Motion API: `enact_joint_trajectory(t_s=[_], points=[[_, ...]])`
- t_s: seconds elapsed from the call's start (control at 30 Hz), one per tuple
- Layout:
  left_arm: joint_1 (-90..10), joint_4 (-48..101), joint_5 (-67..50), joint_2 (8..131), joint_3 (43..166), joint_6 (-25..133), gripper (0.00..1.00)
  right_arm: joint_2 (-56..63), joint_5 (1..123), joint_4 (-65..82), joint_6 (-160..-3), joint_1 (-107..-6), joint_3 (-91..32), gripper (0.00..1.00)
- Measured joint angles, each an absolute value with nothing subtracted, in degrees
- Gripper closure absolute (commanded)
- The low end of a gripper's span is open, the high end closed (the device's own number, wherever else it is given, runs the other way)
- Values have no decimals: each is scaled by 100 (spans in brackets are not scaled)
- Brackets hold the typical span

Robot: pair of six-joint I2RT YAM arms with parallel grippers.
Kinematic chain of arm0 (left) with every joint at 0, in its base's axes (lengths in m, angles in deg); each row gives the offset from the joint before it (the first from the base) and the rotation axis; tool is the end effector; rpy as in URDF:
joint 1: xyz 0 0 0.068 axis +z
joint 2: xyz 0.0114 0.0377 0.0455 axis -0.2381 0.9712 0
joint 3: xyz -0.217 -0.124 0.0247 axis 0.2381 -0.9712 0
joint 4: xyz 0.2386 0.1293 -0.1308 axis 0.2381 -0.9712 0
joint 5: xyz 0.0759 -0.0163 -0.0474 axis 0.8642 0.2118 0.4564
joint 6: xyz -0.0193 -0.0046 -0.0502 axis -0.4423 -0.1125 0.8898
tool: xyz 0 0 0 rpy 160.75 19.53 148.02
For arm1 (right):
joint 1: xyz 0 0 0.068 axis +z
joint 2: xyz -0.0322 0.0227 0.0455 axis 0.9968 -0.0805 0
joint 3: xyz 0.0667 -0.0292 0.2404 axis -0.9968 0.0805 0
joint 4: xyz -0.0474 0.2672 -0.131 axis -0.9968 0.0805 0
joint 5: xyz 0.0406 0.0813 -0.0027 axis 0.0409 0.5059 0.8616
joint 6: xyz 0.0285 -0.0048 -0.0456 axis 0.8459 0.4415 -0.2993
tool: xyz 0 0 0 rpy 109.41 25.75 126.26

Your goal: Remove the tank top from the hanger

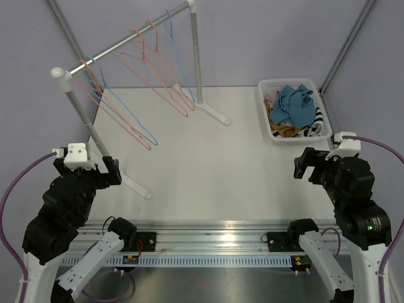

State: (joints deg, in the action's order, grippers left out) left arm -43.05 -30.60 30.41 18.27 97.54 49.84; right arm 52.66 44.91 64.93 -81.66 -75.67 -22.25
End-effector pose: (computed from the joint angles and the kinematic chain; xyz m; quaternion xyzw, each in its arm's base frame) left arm 0.0773 -0.0226 0.4202 -0.0148 0.7779 0.0115 0.6281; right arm 0.1109 0.0133 0.4214 0.0229 0.8201 0.0176 0.5715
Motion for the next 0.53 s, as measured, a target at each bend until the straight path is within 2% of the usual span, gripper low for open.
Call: enact_joint_trajectory(t_s=[0.53], points=[[-4305,-3237,3012,1821,9673,5047,1,5177,4707,6307,-8159,-7567,-1722,0]])
